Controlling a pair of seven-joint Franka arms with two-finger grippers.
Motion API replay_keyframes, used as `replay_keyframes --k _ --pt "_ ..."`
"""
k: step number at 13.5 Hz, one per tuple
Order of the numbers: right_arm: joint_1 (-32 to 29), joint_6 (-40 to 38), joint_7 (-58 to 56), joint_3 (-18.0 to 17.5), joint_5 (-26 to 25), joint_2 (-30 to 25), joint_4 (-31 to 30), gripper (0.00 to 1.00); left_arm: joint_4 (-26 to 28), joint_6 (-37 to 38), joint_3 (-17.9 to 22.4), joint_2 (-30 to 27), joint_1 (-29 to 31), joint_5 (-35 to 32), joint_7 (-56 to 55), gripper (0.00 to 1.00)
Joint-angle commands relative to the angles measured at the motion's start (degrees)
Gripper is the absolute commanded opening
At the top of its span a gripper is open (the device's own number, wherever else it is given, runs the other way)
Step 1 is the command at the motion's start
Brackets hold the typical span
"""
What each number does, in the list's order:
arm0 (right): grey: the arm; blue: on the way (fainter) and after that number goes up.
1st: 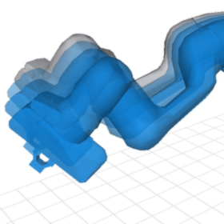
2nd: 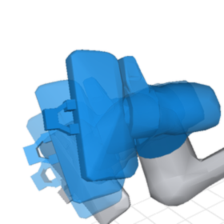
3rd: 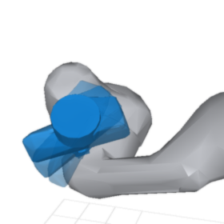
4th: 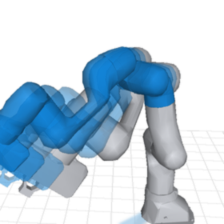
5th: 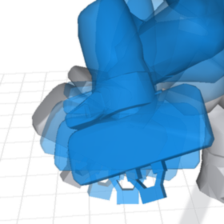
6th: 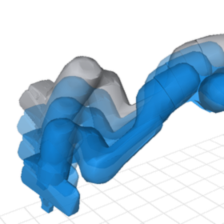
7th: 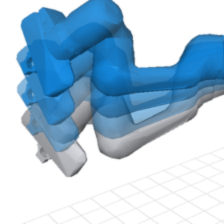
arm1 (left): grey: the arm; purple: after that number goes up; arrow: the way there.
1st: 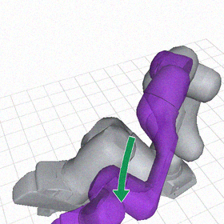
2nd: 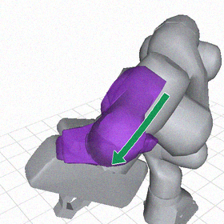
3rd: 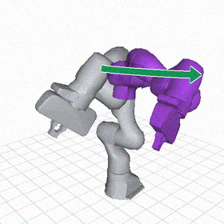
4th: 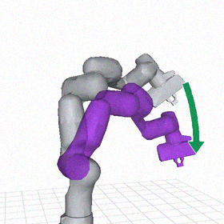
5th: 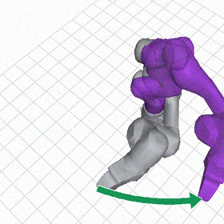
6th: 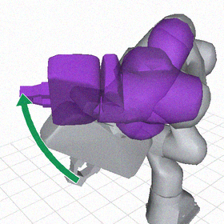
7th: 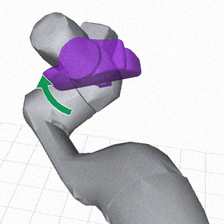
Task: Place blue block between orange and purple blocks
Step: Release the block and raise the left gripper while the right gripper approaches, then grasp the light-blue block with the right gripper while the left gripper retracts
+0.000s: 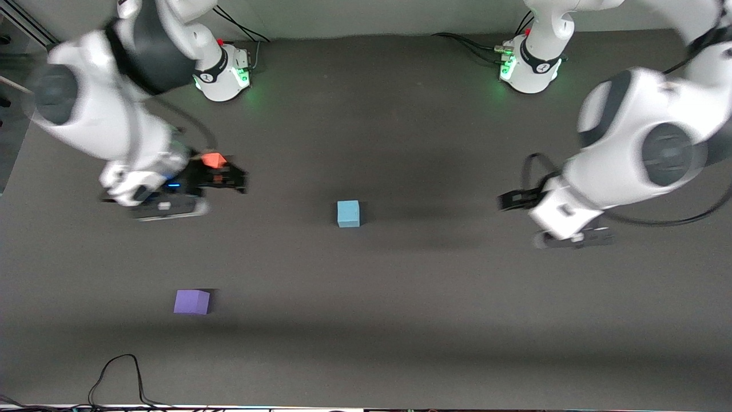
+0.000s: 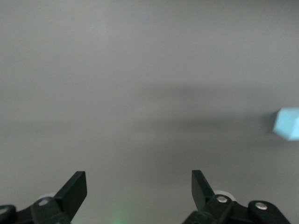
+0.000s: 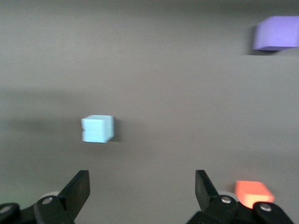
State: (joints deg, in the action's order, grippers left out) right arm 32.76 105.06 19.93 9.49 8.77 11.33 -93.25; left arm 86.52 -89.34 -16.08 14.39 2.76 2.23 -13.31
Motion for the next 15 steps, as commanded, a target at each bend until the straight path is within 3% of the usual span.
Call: replay_keyframes --k 1,7,12,13,15 --pt "5.1 5.7 5.4 0.8 0.9 6.3 2.2 1.00 4.1 3.7 -0.7 -5.9 7.4 1.1 11.0 1.00" --pt "14.1 20.3 15.1 0.9 0.3 17.7 0.0 1.00 5.5 6.3 -0.6 -12.2 13.6 0.4 17.4 1.00" --pt "17.9 36.0 15.8 1.1 0.2 21.3 -10.6 1.00 5.3 5.6 -0.2 -12.7 13.5 -1.5 17.4 1.00" --pt "18.8 36.3 15.8 1.3 0.2 22.3 -10.6 1.00 5.1 5.6 2.3 -12.8 12.0 -2.0 18.0 1.00" --pt "19.0 37.9 15.9 1.4 0.2 23.7 -10.7 1.00 4.9 5.4 14.8 -12.8 -0.4 -2.0 18.6 1.00"
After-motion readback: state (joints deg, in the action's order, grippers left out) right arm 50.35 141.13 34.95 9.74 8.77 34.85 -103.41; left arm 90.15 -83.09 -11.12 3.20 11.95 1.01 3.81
